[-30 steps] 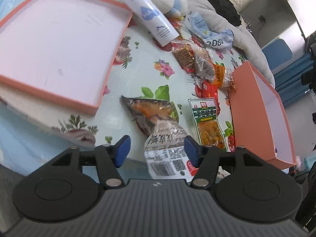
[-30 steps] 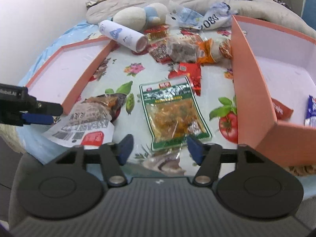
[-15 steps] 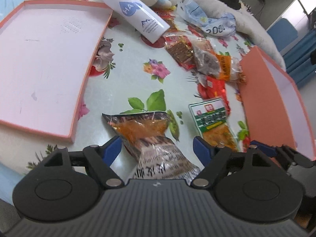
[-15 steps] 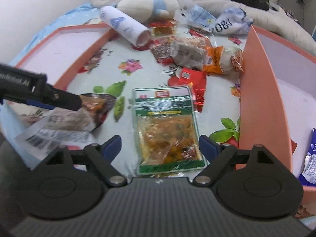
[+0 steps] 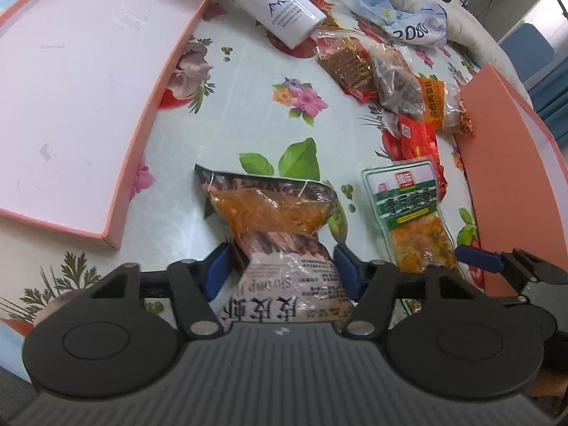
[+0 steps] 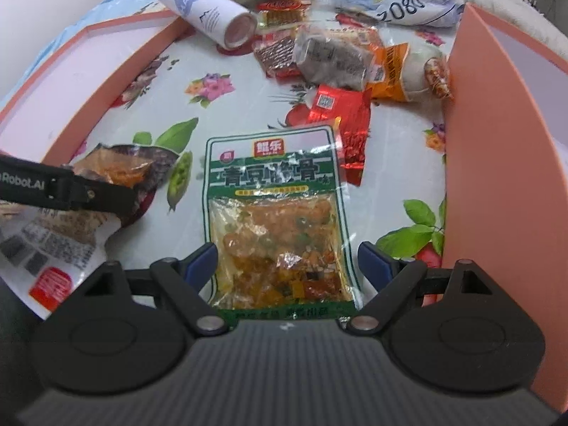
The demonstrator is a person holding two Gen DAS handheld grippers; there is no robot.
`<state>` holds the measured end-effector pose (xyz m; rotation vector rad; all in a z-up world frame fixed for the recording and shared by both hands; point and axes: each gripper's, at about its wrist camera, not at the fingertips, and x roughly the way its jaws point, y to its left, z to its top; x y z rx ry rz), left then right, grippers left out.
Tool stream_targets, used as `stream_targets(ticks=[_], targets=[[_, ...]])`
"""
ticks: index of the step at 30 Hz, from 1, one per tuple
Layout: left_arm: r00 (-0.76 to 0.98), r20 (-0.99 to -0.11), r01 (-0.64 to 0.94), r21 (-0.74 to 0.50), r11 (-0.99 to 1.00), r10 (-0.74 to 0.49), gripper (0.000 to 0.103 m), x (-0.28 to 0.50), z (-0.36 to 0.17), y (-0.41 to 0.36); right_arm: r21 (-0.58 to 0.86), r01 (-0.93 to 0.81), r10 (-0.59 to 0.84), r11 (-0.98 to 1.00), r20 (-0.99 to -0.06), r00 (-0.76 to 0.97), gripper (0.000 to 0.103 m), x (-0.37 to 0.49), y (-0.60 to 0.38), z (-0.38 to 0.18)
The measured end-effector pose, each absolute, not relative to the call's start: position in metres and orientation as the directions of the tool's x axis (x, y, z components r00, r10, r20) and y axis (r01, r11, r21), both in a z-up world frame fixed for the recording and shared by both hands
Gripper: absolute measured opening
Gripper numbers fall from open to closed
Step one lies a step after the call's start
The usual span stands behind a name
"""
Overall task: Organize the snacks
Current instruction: 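Grasp the shrimp snack bag with the left tool while the right tool grasps the green pack, then carry the shrimp bag and green pack over the deep pink box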
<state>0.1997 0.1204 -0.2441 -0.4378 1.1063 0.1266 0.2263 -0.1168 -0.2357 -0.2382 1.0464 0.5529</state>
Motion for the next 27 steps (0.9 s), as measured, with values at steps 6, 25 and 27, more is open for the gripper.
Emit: stream_targets(ticks=[6, 25, 27], targets=[[0.465, -0.877, -0.311, -0.293, 0.904, -0.124, 0.058, 0.196, -0.241, 0.122, 0.069, -0.547, 0.326, 0.834, -0.862, 0.388, 0.084, 0.220, -0.115, -0.238], [0.568, -0.819, -0.295, -0.298, 0.908, -0.085, 0.055, 0.161, -0.177, 0.113, 0.143, -0.467, 0.377, 0.873, -0.805, 0.458, 0.047, 0.186, -0.132, -0.177], [0.586, -0.807, -0.283, -0.294, 0.913, -0.078, 0.055, 0.155, -0.165, 0.111, 0.154, -0.458, 0.386, 0.876, -0.793, 0.471, 0.047, 0.179, -0.137, -0.166]])
